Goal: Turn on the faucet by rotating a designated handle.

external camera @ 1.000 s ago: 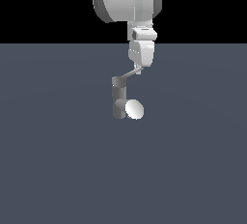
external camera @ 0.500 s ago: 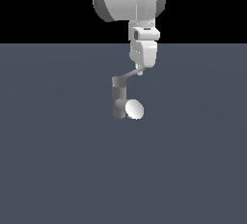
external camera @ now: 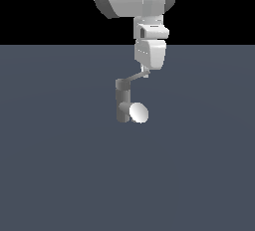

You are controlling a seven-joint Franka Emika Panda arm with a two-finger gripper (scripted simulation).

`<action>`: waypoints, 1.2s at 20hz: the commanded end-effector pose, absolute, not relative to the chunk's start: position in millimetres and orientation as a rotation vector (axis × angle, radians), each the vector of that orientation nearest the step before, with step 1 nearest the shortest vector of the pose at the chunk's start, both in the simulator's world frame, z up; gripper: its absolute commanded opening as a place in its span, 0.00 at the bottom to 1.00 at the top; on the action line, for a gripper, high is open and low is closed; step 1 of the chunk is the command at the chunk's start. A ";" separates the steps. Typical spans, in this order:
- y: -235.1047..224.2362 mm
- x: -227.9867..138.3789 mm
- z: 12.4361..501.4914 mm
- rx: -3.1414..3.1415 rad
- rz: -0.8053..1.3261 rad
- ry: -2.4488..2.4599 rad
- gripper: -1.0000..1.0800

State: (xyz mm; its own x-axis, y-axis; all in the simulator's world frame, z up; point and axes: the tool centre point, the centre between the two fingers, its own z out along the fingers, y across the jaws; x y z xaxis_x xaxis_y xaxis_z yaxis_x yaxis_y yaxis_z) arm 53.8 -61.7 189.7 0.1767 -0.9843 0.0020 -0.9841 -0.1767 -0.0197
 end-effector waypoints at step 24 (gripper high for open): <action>-44.4 -12.4 185.2 -2.398 -0.009 2.020 0.00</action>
State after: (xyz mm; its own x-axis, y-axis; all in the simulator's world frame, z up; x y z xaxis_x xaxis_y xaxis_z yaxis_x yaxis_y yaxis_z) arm 2.4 -48.2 198.8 0.1685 -0.9857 0.0086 -0.9847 -0.1687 -0.0433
